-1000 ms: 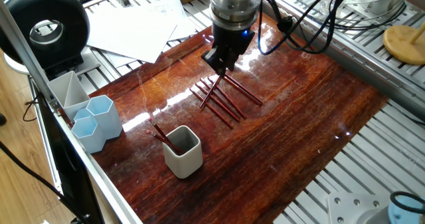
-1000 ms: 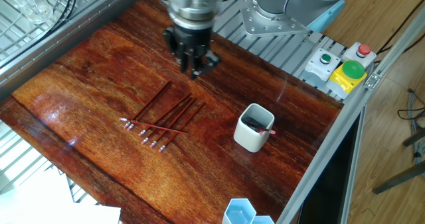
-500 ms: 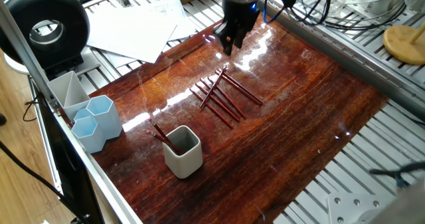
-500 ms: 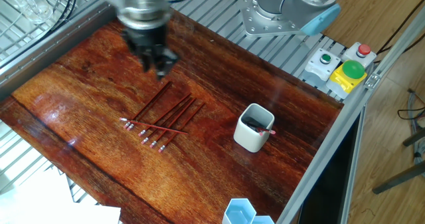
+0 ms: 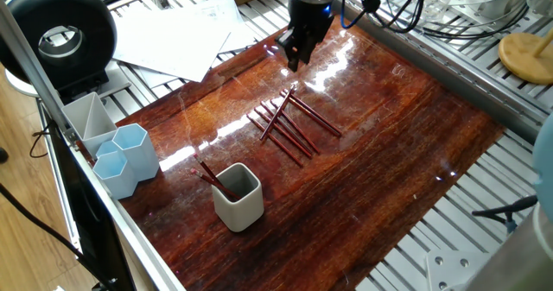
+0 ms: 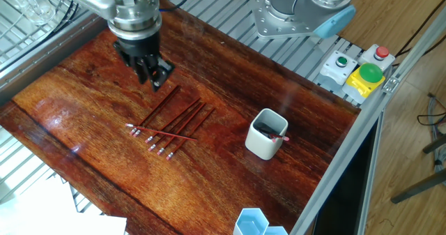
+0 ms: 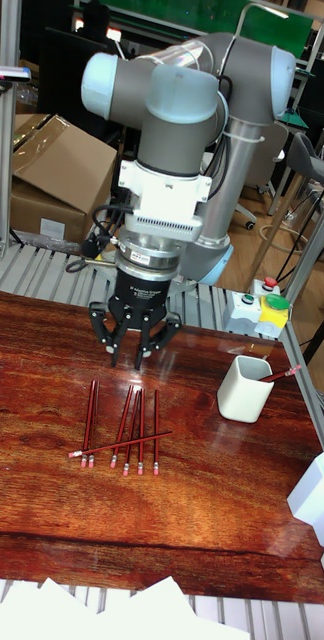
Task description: Put the pen into the pen holder
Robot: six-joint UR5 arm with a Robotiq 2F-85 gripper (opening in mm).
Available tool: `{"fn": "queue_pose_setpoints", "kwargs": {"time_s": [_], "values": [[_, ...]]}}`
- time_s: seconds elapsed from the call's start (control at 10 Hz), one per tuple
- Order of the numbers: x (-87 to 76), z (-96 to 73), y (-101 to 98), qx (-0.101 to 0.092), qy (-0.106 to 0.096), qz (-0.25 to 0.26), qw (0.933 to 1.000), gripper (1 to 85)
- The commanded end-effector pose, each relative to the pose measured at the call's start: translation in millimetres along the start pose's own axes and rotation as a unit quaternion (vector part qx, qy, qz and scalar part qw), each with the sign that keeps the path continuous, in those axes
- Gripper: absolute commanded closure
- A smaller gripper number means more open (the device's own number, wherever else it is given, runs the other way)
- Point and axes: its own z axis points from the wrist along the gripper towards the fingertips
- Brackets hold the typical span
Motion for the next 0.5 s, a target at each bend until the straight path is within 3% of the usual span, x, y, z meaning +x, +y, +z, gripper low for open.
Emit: {"fn": "queue_pose_setpoints", "kwargs": {"time_s": [0.0, 0.2, 0.3, 0.4], "values": [[-7.9, 0.5, -4.5, 0.008, -0.014, 0.069, 0.9974, 56.7], [-14.1, 0.2, -3.3, 0.004, -0.026, 0.108, 0.9938, 48.0], [-21.7, 0.1, 6.2, -0.016, -0.033, 0.121, 0.9920, 43.0], [-45.9, 5.8, -3.6, -0.017, -0.032, 0.136, 0.9900, 41.0]]}}
